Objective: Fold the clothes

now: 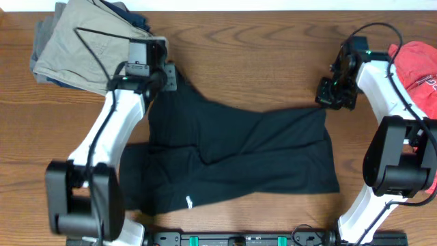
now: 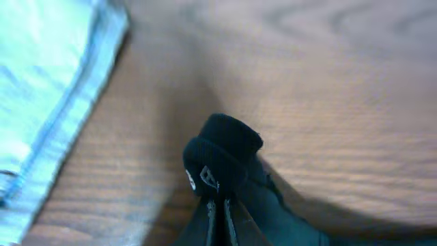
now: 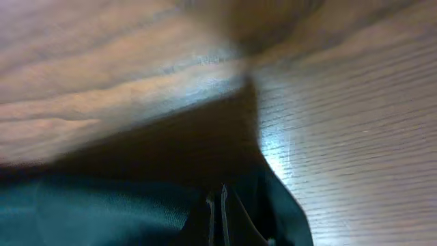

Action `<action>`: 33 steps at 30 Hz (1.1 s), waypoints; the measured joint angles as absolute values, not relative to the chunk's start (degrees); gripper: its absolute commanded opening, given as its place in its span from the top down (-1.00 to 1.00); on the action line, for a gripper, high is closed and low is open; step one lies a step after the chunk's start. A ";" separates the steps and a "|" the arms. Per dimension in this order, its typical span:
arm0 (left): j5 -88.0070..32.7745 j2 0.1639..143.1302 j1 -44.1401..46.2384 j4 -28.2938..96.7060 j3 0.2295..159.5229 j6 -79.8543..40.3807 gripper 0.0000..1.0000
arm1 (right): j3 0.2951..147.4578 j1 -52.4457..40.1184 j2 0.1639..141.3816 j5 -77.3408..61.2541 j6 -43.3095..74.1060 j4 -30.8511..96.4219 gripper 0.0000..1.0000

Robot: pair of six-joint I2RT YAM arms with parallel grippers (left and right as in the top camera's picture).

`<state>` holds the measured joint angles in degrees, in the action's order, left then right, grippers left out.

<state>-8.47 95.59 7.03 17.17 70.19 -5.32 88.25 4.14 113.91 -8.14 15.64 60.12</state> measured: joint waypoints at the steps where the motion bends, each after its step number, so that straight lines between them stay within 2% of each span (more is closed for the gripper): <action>1: -8.60 94.48 7.03 16.67 70.19 -5.34 0.88 | 89.03 4.40 113.82 -8.10 15.64 60.64 0.98; 13: -8.64 86.63 7.03 18.76 70.19 -5.76 0.88 | 94.02 10.55 110.06 -7.94 15.07 67.48 0.98; 33: -8.62 85.23 7.07 48.90 70.08 -8.71 0.88 | 92.49 11.33 109.43 -7.88 12.51 76.34 0.97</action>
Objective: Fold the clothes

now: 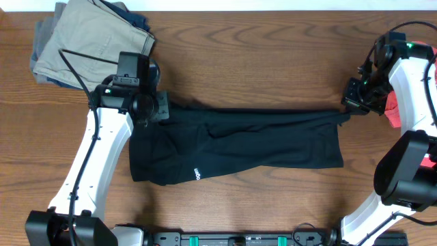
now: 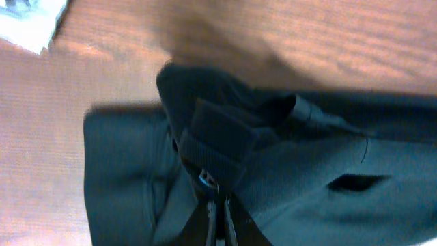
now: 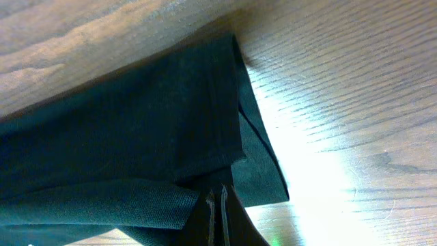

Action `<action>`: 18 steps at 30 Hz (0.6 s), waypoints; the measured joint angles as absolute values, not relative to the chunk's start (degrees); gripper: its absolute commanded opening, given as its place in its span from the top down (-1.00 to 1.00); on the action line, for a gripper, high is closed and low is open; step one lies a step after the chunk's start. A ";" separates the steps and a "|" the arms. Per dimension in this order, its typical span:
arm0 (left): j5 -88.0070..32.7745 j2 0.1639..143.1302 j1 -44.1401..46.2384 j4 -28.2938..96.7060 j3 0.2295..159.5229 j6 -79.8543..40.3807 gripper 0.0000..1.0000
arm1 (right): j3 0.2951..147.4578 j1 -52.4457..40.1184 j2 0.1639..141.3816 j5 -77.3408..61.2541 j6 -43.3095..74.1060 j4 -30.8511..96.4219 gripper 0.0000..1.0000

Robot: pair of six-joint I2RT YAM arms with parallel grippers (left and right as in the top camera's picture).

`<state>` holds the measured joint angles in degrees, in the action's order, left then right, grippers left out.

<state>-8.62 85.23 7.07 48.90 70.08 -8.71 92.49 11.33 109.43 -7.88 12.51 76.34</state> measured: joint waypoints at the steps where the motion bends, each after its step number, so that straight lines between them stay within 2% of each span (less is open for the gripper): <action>1: -8.62 85.23 7.07 50.02 70.08 -9.17 0.88 | 92.03 11.35 109.43 -7.86 12.49 76.25 0.97; 18: -8.64 85.23 7.07 65.39 70.00 -11.40 0.88 | 82.04 11.33 109.43 -7.62 12.36 69.52 0.98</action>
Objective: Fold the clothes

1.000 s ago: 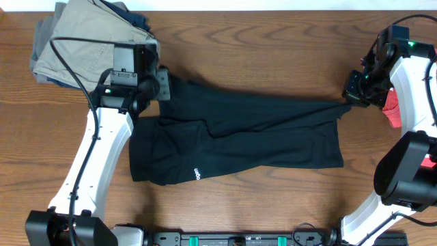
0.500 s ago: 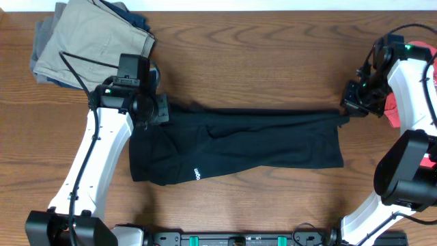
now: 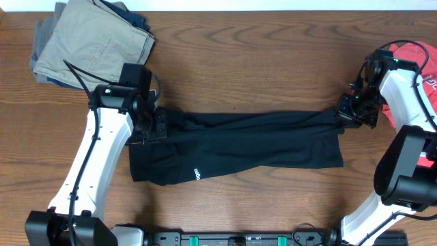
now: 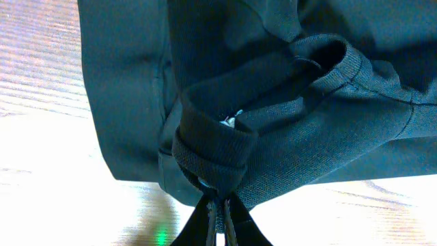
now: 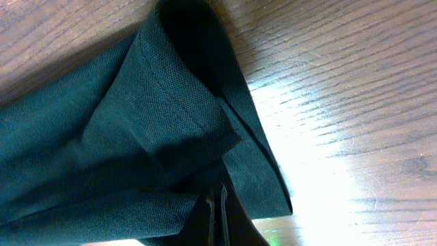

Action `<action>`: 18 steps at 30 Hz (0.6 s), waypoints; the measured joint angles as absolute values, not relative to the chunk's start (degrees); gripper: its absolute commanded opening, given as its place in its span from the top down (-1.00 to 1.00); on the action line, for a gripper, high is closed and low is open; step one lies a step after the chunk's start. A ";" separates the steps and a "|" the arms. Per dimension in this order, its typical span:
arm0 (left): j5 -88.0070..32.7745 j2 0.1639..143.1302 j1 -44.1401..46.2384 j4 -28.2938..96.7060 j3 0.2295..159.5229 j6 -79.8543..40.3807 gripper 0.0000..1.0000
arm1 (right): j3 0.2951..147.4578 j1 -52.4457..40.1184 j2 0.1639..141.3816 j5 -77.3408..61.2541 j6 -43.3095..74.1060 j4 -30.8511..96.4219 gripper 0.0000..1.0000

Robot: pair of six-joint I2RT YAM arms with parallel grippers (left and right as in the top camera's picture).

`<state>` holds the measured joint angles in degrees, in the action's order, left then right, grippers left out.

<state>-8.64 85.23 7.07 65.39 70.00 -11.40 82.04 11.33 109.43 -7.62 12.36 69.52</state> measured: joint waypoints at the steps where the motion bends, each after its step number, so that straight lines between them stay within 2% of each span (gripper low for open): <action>1: -8.64 85.23 7.07 65.39 69.84 -11.44 0.88 | 82.00 11.33 109.43 -7.60 12.36 69.43 0.97; 18: -8.67 85.23 7.07 66.30 59.64 -11.81 0.86 | 81.89 11.33 109.43 -5.91 12.80 67.18 0.98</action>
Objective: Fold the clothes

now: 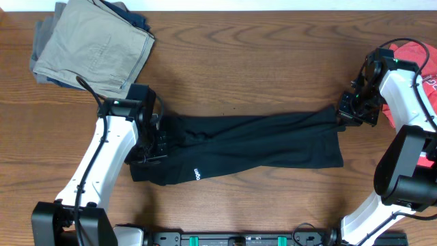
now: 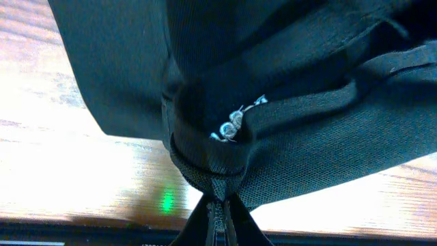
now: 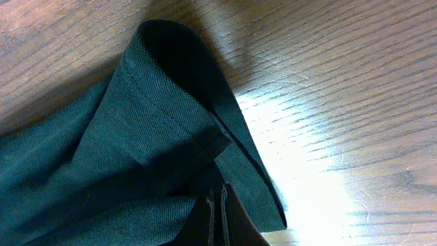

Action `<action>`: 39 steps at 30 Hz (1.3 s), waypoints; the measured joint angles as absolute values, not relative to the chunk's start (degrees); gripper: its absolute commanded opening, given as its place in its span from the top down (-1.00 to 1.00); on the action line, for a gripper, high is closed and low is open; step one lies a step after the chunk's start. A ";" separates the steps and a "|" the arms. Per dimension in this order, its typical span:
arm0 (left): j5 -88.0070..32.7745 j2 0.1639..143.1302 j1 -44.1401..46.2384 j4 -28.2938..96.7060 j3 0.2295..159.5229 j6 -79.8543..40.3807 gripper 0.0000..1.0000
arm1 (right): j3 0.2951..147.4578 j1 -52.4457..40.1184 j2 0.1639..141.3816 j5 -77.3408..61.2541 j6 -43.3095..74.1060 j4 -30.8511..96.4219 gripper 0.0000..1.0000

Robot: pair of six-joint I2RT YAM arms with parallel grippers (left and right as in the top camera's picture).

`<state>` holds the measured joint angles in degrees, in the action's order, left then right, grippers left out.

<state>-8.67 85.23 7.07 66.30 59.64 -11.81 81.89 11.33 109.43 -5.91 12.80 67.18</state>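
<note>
Black shorts [image 1: 252, 143] lie stretched across the middle of the wooden table, folded lengthwise, with a small white logo near the front left. My left gripper [image 1: 149, 152] is shut on the waistband end [image 2: 225, 147] at the left, low over the lower layer of cloth. My right gripper [image 1: 341, 117] is shut on the leg hem [image 3: 171, 123] at the right end, its fingers pinching the folded edge just above the wood.
A stack of folded clothes with khaki trousers on top [image 1: 89, 44] sits at the back left corner. A red garment [image 1: 416, 61] lies at the right edge behind my right arm. The table's front edge and a black rail [image 1: 239, 239] run below the shorts.
My left gripper has moved toward the front of the table with the waistband, bringing the upper layer further over the lower one. The right gripper has barely shifted.
First the shorts lay spread wide, both grippers shut on the far corners. Then those corners were held nearer the front, the shorts folded into a long band. Since then the left end has come further forward over the lower layer.
</note>
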 measured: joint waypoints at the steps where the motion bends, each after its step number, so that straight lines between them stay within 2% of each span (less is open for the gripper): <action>1: -8.67 85.23 7.07 66.30 59.33 -11.81 0.86 | 81.87 11.33 109.43 -5.89 12.86 67.20 0.98; 3: -8.67 85.23 7.07 66.30 59.05 -11.81 0.84 | 81.65 11.33 109.43 -5.87 12.97 67.24 0.94; 4: -8.64 85.23 7.07 66.30 58.92 -11.79 0.73 | 81.43 11.33 109.43 -5.85 13.02 67.33 0.82; 5: -8.64 85.23 7.07 66.37 58.78 -11.64 0.66 | 81.10 11.33 109.43 -5.76 13.26 67.42 0.68; 6: -8.62 85.23 7.07 66.46 58.67 -11.68 0.66 | 80.79 11.33 109.43 -5.63 13.45 67.48 0.44; 7: -8.64 85.23 7.07 66.67 58.59 -11.94 0.54 | 80.49 11.33 109.43 -5.61 13.54 67.51 0.22; 8: -8.60 85.23 7.07 66.89 58.52 -11.92 0.53 | 80.23 11.33 109.43 -5.56 13.54 67.57 0.05; 12: -8.93 85.23 7.07 67.79 58.48 -12.01 0.53 | 79.96 11.33 109.43 -5.41 13.54 67.77 -0.23; 17: -10.26 85.23 7.07 67.92 58.48 -12.01 0.53 | 79.96 11.33 109.43 -5.52 13.58 68.07 -0.83; 20: -11.05 85.23 7.07 65.91 58.46 -12.01 0.53 | 79.96 11.33 109.43 -6.17 13.56 67.90 -0.93; 24: -14.04 85.23 7.14 60.31 58.43 -12.01 0.55 | 79.94 11.33 109.43 -8.32 13.41 67.18 -0.92; 25: -14.74 85.23 7.29 58.57 58.41 -12.01 0.55 | 79.92 11.18 109.43 -8.82 13.41 66.96 -0.86; 26: -15.14 85.23 7.46 57.32 58.41 -12.01 0.56 | 79.90 11.00 109.43 -9.08 13.34 66.76 -0.67; 27: -15.53 85.23 7.77 56.05 58.41 -12.05 0.63 | 79.90 10.70 109.43 -9.30 13.13 66.57 -0.38; 28: -15.84 85.23 8.12 54.87 58.41 -12.16 0.78 | 79.88 10.24 109.43 -9.43 13.08 66.41 -0.08; 30: -16.40 85.23 9.28 52.84 58.41 -11.94 0.86 | 79.77 8.69 109.43 -9.67 13.39 65.98 0.49; 33: -16.64 85.23 11.27 51.94 58.39 -12.29 0.88 | 79.31 5.82 109.43 -10.07 13.28 64.79 0.97; 39: -17.10 85.36 14.09 47.33 56.58 -13.96 0.87 | 75.70 0.30 109.40 -10.57 13.89 60.77 0.97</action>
